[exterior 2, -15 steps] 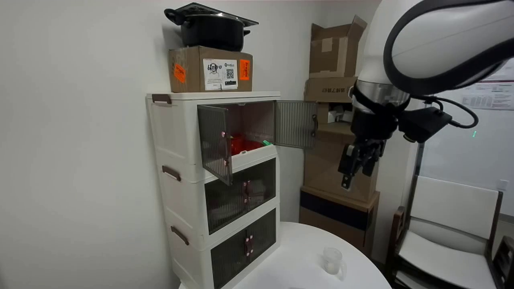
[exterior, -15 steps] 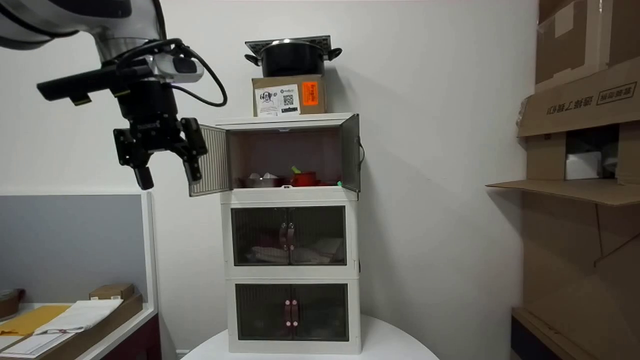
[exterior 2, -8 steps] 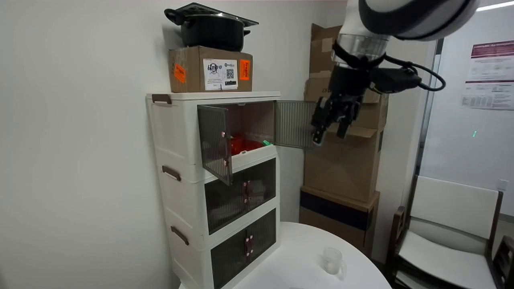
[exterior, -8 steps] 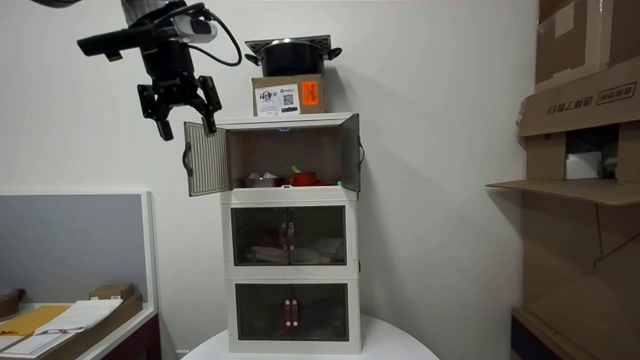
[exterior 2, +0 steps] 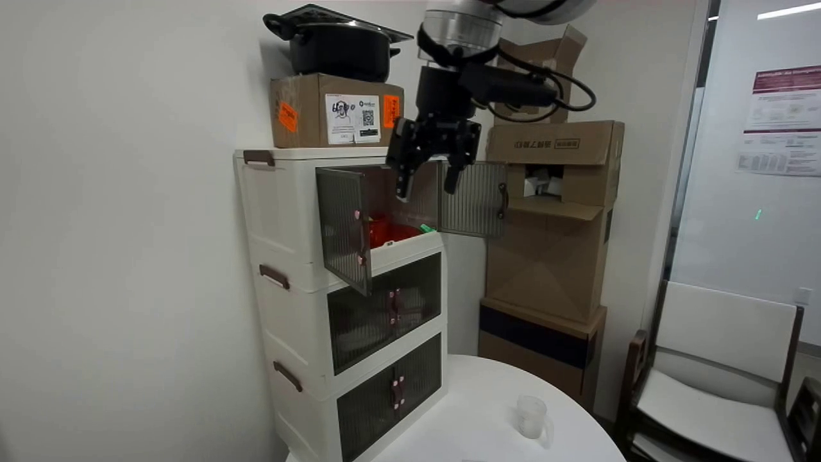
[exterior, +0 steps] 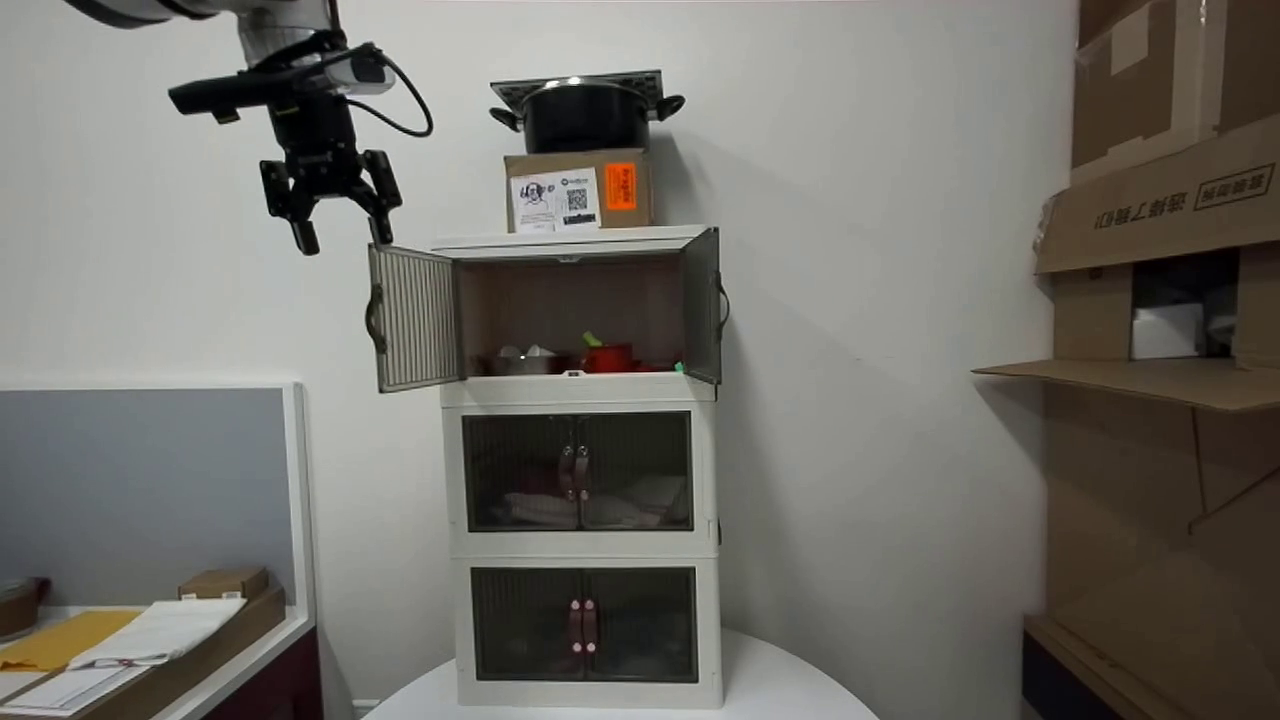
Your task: Close the top drawer.
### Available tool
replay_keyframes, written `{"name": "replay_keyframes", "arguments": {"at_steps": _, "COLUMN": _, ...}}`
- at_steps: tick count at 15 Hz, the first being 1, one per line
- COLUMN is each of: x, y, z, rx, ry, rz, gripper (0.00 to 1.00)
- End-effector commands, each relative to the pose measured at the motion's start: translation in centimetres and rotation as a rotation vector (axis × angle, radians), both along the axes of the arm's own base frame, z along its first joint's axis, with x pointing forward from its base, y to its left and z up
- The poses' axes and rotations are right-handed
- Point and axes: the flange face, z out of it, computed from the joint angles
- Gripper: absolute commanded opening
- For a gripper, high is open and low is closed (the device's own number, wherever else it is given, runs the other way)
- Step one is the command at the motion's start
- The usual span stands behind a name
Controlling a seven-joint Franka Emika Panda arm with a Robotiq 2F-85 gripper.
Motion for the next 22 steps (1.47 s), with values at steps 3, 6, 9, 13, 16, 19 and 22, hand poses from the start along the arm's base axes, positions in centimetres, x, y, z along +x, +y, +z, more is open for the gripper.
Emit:
{"name": "replay_keyframes", "arguments": {"at_steps": 3, "x": 5.3, "y": 4.9, "z": 1.1, "rx": -0.027, "ry": -0.039, "rz": -0.094, "gripper": 1.00}}
{"name": "replay_keyframes", "arguments": {"at_steps": 6, "x": 7.2, "y": 5.2, "z": 1.1, "rx": -0.043, "ry": -0.052, "rz": -0.155, "gripper": 1.00}}
{"name": "replay_keyframes", "arguments": {"at_steps": 9, "x": 8.9, "y": 4.7, "z": 0.8, "rx": -0.041, "ry": -0.065, "rz": -0.208, "gripper": 1.00}}
{"name": "replay_keyframes", "arguments": {"at_steps": 13, "x": 10.7, "y": 3.7, "z": 0.3, "rx": -0.034, "ry": -0.082, "rz": -0.267, "gripper": 1.00}}
{"name": "replay_keyframes", "arguments": {"at_steps": 16, "x": 11.2, "y": 2.4, "z": -0.2, "rx": -0.047, "ry": -0.104, "rz": -0.308, "gripper": 1.00}}
{"name": "replay_keyframes", "arguments": {"at_steps": 19, "x": 11.5, "y": 0.9, "z": -0.2, "rx": -0.097, "ry": -0.189, "rz": -0.378, "gripper": 1.00}}
{"name": "replay_keyframes", "arguments": {"at_steps": 22, "x": 11.5, "y": -0.4, "z": 0.1, "rx": -0.153, "ry": -0.330, "rz": -0.469, "gripper": 1.00}}
